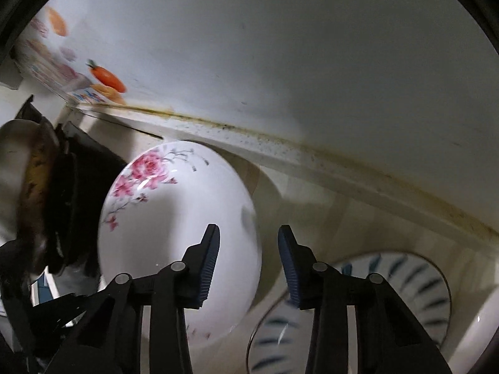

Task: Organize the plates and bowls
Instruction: 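Move both tools to the pink-flower plate and grip its rim, then carry the pink-flower plate with both tools onto the grey-floral plate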

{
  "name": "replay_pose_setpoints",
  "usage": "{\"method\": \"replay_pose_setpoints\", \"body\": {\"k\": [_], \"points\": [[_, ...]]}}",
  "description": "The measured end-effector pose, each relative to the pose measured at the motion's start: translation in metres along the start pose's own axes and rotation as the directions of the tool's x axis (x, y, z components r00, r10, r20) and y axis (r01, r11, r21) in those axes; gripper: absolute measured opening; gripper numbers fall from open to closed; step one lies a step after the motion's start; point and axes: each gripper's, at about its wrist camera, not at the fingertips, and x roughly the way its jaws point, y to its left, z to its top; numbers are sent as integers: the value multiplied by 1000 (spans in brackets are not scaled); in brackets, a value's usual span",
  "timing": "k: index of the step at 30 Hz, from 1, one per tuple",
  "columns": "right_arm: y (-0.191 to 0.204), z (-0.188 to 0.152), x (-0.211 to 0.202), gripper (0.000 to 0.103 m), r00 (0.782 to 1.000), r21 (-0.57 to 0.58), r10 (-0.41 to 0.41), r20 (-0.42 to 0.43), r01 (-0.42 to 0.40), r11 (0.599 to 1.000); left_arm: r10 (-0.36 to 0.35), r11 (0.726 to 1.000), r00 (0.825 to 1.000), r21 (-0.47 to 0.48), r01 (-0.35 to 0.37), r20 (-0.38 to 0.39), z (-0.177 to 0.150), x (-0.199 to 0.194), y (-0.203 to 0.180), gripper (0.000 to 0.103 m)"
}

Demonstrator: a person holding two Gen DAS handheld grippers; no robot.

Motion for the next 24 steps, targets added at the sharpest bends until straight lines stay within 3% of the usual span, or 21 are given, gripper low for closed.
{"method": "replay_pose_setpoints", "body": {"k": [5, 14, 24], "points": [[-4, 6, 22, 15, 999, -1, 22, -26, -22, 1000, 0, 1000, 1000, 9, 0, 15, 8, 11, -9, 35], [0, -8, 18, 11, 999, -55, 47, 10, -46, 997, 15, 1000, 998, 16, -16, 67, -1, 9, -15, 34], [-3, -36, -17, 10, 997, -69, 60, 57, -56, 996, -1, 999, 994, 52, -5, 107, -19, -15, -38, 35]]}}
